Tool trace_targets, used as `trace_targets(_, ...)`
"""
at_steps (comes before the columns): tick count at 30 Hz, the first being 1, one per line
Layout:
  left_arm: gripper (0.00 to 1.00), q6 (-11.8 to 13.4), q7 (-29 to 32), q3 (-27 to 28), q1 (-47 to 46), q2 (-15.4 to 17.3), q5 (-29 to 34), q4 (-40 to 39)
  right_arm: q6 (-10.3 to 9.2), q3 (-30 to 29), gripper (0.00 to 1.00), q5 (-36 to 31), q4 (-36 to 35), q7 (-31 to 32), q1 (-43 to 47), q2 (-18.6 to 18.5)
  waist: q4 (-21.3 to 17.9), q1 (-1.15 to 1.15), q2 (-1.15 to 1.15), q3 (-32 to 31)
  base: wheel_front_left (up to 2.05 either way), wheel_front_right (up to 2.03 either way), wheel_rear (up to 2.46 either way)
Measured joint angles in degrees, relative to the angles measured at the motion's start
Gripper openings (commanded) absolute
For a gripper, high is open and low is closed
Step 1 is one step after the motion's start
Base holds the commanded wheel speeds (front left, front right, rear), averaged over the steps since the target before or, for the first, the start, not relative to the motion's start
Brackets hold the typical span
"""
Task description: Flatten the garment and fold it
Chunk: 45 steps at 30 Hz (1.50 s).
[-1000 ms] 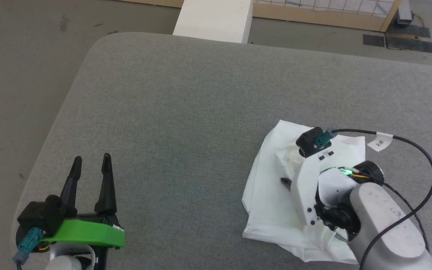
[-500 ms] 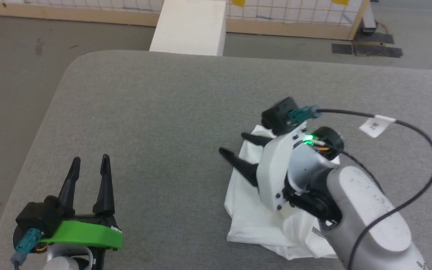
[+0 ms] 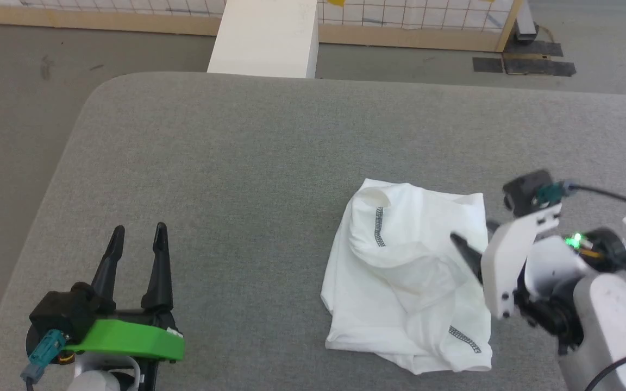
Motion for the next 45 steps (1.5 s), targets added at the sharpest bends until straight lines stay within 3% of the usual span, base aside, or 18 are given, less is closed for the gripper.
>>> trace_targets(14, 1.0, 0.0, 0.0, -0.32, -0.05, 0.02, -0.08, 0.21, 0.0, 14.56, 1.0, 7.7, -3.42, 3.64, 5.28, 1.8, 0.83, 0.0, 0.0, 1.34, 0.0, 0.0, 0.0)
trace_targets(19, 1.0, -0.01, 0.0, -0.52, -0.06, 0.02, -0.09, 0.54, 0.0, 16.61, 1.0, 9.51, -2.99, 3.21, 5.34, 2.47, 0.75, 0.0, 0.0, 1.04, 0.0, 0.0, 0.0)
trace_targets(25, 1.0, -0.01, 0.0, -0.52, -0.04, 0.08, -0.16, 0.62, 0.0, 8.62, 1.0, 9.27, -5.81, -1.34, 5.39, 3.85, 0.68, 0.0, 0.0, 0.53, 0.0, 0.0, 0.0)
trace_targets(33, 1.0, -0.01, -0.01, 0.04, -0.01, 0.27, -0.15, -0.02, 0.0, -5.91, 1.0, -2.89, -7.93, -1.55, 8.16, 3.85, 0.03, 0.0, 0.0, 0.44, 0.0, 0.0, 0.0)
trace_targets(38, 1.0, -0.01, 0.0, 0.14, -0.02, 0.27, -0.11, -0.37, 0.0, -7.34, 1.0, -8.64, -4.45, 2.45, 10.46, 5.2, -0.11, 0.0, 0.0, 1.35, 0.0, 0.0, 0.0)
trace_targets(45, 1.0, -0.01, 0.0, -0.74, -0.18, 0.26, -0.09, -0.22, 0.0, -6.49, 1.0, -10.83, 2.2, 2.92, 9.93, 6.86, 0.79, 0.0, 0.0, 2.75, 0.0, 0.0, 0.0)
